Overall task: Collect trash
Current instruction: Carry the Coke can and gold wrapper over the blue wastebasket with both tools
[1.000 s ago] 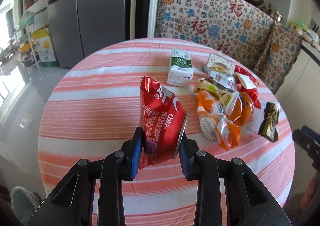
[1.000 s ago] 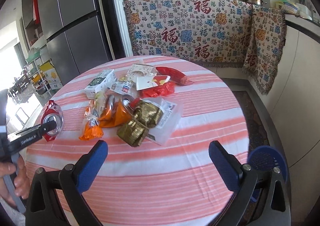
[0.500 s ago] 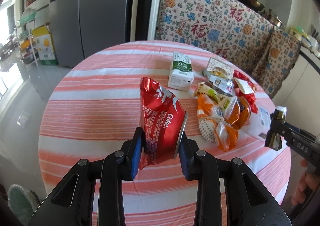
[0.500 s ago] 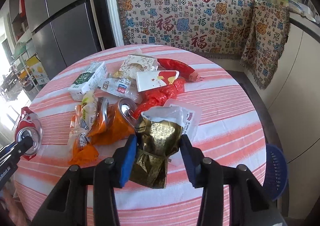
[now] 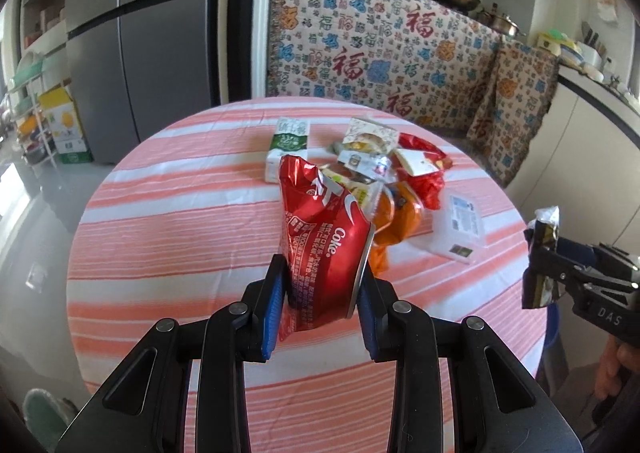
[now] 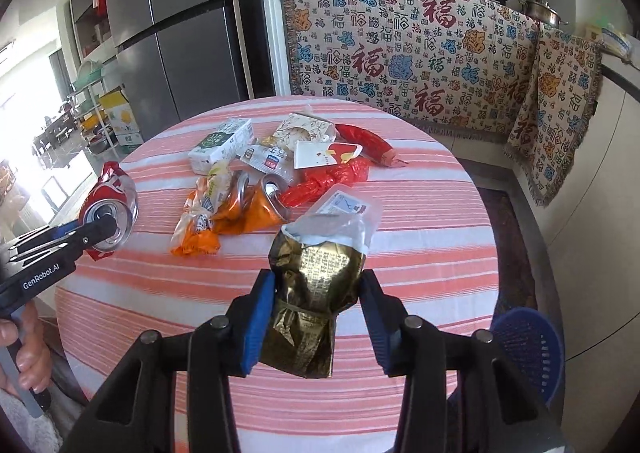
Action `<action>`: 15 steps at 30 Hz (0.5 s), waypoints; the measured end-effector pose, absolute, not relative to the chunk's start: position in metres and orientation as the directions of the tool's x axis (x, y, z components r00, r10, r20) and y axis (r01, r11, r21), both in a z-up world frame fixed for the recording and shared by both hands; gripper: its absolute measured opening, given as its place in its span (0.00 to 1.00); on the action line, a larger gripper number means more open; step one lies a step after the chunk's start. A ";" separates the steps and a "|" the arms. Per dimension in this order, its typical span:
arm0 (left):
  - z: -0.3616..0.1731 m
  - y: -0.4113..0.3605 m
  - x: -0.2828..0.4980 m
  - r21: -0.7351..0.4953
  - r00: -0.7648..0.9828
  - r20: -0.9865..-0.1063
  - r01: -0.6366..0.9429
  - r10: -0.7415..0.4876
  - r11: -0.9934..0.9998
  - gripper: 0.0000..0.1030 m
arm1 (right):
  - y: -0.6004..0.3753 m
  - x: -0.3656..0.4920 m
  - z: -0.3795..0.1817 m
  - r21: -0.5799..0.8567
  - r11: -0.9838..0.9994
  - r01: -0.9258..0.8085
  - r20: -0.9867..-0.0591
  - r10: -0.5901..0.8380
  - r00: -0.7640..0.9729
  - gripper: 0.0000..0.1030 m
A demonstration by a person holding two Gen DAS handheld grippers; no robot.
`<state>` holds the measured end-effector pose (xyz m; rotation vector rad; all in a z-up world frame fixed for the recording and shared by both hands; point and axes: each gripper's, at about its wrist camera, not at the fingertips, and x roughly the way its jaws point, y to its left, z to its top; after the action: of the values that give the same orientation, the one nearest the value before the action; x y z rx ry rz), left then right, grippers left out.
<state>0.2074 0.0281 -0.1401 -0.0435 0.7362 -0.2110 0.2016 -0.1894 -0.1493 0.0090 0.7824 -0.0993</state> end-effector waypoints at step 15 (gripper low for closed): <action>-0.130 -0.024 0.190 -0.135 0.684 -0.675 0.252 -0.275 0.958 0.31 | -0.226 0.175 -0.134 -0.023 0.991 0.130 -0.667 -0.112 0.737 0.43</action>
<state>0.1895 -0.0238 -0.1300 -0.0321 0.7617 -0.2954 0.1753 -0.2262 -0.1340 0.0261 0.7306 -0.1326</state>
